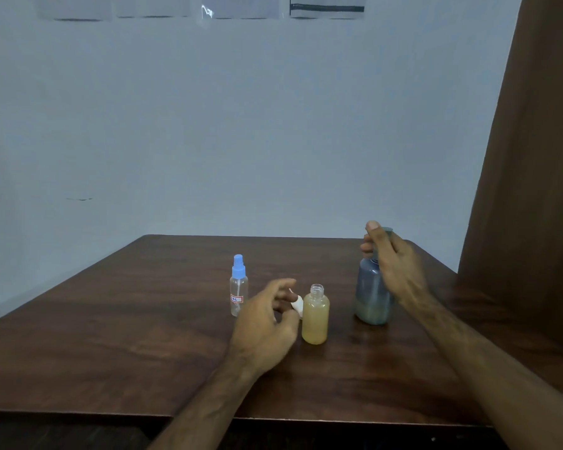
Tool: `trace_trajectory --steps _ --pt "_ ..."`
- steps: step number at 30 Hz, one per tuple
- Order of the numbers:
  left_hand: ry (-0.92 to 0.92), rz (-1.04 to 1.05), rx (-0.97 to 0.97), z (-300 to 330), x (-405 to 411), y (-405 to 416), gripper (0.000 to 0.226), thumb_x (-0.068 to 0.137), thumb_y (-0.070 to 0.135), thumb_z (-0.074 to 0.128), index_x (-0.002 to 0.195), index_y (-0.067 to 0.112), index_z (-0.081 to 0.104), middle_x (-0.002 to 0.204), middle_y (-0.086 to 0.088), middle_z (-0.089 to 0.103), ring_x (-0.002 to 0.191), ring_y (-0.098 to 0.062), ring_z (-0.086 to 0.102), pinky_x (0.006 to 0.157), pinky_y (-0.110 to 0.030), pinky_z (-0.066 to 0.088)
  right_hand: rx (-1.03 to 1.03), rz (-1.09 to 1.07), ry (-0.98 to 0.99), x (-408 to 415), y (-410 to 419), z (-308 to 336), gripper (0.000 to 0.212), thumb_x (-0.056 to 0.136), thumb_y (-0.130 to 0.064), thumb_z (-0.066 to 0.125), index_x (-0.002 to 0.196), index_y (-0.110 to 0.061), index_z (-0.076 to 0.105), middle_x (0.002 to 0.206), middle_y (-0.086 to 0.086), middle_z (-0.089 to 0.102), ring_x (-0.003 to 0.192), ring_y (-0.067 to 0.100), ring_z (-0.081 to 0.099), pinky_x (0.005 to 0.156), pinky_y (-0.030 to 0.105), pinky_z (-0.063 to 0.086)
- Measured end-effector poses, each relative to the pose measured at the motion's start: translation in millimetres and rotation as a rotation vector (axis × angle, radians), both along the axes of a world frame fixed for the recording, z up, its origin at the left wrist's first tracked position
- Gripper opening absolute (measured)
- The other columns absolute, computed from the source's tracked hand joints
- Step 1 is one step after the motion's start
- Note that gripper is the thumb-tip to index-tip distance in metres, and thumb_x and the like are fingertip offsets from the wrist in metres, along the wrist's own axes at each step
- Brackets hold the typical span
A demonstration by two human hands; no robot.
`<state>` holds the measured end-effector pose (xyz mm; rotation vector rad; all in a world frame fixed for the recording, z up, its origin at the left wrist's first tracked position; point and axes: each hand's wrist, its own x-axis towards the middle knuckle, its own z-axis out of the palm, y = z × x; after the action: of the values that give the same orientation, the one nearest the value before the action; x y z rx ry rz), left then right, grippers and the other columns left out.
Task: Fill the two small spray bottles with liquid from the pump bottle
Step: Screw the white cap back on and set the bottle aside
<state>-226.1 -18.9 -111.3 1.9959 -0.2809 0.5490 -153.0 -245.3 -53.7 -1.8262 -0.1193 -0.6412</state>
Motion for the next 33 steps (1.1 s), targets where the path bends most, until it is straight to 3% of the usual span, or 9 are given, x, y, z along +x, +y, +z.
trace_trajectory --steps 2,7,11,13,18,22,24,29,33 --pt "-0.008 0.083 -0.034 2.9 -1.8 0.5 0.044 0.086 -0.001 0.055 0.118 0.028 0.063 0.099 0.014 0.070 0.086 0.004 0.062 0.074 -0.010 0.048 -0.031 -0.007 0.004 -4.0 -2.0 3.1 0.055 0.092 -0.075 0.048 0.102 -0.026 0.072 0.096 -0.004 0.075 0.099 0.015 0.070 0.094 0.036 0.054" --pt "0.010 0.160 -0.028 5.0 -3.4 2.4 0.042 0.086 0.003 0.056 0.114 0.034 0.063 0.095 0.019 0.068 0.084 0.005 0.063 0.079 -0.021 0.055 -0.016 -0.057 -0.047 -19.7 0.3 16.5 0.041 0.095 -0.066 0.053 0.102 -0.027 0.066 0.096 -0.014 0.068 0.093 0.004 0.064 0.079 0.021 0.049" --pt "0.002 0.193 -0.044 4.8 -1.0 1.4 0.038 0.087 0.005 0.056 0.116 0.029 0.065 0.091 0.023 0.067 0.086 0.010 0.063 0.083 -0.020 0.054 0.056 -0.332 -0.588 -48.9 6.5 39.8 0.023 0.098 -0.044 0.064 0.100 -0.021 0.063 0.096 -0.002 0.068 0.090 0.013 0.065 0.082 0.031 0.056" --pt "0.002 0.184 -0.039 5.2 -1.6 1.1 0.036 0.089 0.006 0.055 0.113 0.031 0.064 0.088 0.023 0.067 0.083 0.011 0.063 0.079 -0.016 0.053 -0.049 -0.211 -0.709 -68.8 20.5 54.4 0.017 0.099 -0.034 0.066 0.092 -0.019 0.063 0.083 -0.006 0.066 0.077 0.002 0.061 0.071 0.019 0.052" --pt "0.033 0.202 -0.044 4.0 -1.9 1.8 0.029 0.091 0.010 0.056 0.102 0.037 0.061 0.080 0.022 0.067 0.076 0.005 0.063 0.066 -0.006 0.044 -0.740 0.068 -0.091 -73.4 73.8 85.5 0.020 0.088 -0.045 0.071 0.082 -0.026 0.074 0.075 -0.015 0.072 0.077 0.003 0.067 0.070 0.022 0.052" --pt "0.058 0.229 -0.014 2.1 0.0 4.2 0.027 0.090 0.013 0.056 0.108 0.030 0.066 0.086 0.015 0.070 0.076 0.000 0.065 0.072 -0.019 0.050 -1.188 0.098 0.340 -28.3 104.0 72.6 0.032 0.087 -0.044 0.074 0.079 -0.013 0.073 0.066 0.001 0.074 0.066 0.019 0.073 0.068 0.028 0.058" --pt "0.065 0.239 -0.003 1.7 0.9 4.7 0.026 0.090 0.013 0.055 0.109 0.027 0.066 0.088 0.014 0.070 0.079 -0.004 0.066 0.076 -0.026 0.052 -1.209 0.141 0.502 -8.4 110.9 65.9 0.036 0.089 -0.042 0.076 0.080 -0.008 0.069 0.077 0.005 0.078 0.057 0.020 0.072 0.061 0.027 0.059" --pt "0.088 0.233 -0.050 1.0 1.0 4.6 0.016 0.081 0.013 0.054 0.087 0.028 0.057 0.085 0.009 0.070 0.079 -0.013 0.065 0.073 -0.030 0.051 -1.125 0.236 0.817 22.8 118.4 57.6 0.053 0.092 -0.040 0.076 0.123 0.002 0.067 0.117 0.016 0.073 0.098 0.030 0.076 0.081 0.036 0.065" --pt "0.081 0.237 -0.077 0.1 0.3 5.8 0.005 0.078 0.020 0.051 0.078 0.025 0.050 0.077 0.004 0.070 0.074 -0.018 0.065 0.069 -0.035 0.053 -1.133 0.271 0.860 31.4 124.0 46.8 0.042 0.087 -0.038 0.081 0.104 -0.002 0.068 0.114 0.013 0.071 0.090 0.026 0.074 0.060 0.029 0.063"
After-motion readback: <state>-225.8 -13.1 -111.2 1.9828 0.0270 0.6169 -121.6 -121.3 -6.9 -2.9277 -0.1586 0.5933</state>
